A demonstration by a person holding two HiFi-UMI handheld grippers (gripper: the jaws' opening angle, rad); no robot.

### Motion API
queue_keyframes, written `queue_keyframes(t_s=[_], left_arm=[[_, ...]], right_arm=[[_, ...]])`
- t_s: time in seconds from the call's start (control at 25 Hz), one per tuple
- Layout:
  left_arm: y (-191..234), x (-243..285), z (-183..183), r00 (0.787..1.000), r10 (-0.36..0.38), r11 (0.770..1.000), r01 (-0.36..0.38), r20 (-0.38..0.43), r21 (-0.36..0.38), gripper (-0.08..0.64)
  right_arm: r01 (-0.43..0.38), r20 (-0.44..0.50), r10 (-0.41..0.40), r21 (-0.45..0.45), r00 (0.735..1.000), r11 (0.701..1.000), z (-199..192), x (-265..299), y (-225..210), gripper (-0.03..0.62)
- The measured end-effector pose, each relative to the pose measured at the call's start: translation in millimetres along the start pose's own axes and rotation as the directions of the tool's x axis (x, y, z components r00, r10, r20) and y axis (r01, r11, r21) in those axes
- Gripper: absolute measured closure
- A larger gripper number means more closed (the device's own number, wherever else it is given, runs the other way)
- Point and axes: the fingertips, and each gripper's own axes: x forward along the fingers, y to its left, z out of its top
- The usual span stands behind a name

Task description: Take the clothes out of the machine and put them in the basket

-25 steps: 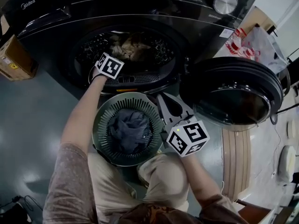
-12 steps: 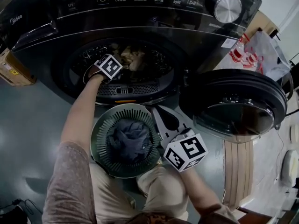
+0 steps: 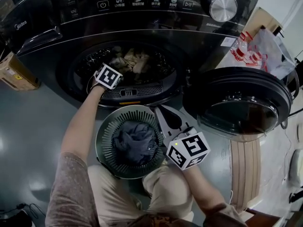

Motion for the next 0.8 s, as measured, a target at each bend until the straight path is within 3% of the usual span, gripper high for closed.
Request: queue_keyframes(t_s=[0.28,0.44,0.68,0.8], left_arm=[[-47.1,-68.1,23.4,0.979,-0.088,0.996,0.092,0.183,-0.015,0.557],[-58.8,-86.5,19.5,0.978,-0.097,0.995,0.09,0.187,0.041,0.555],[-37.3,-76.9,23.2,0.986,-0.05,0.989,0.027,0.157,0.144,0.555],[-19.0,-56.7,27.8,0.988,-0.017,0.99,-0.005,0.157,0.141,0.548]], right_arm=[[-0.001,-0.018,0.0,-0.034,1.0,0.999,-4.8,6.6,9.7,0.597],[0.009,-0.028,-0.01,-0.037,1.0,0.999,-7.5,6.7,10.6,0.597],[-0.004,-0.022,0.003,-0.033,1.0,0.999,-6.3,6.0,13.9,0.597],[-0.004,-0.015,0.004,-0.021,1.0,1.0,-5.4,5.5,9.8,0.597]])
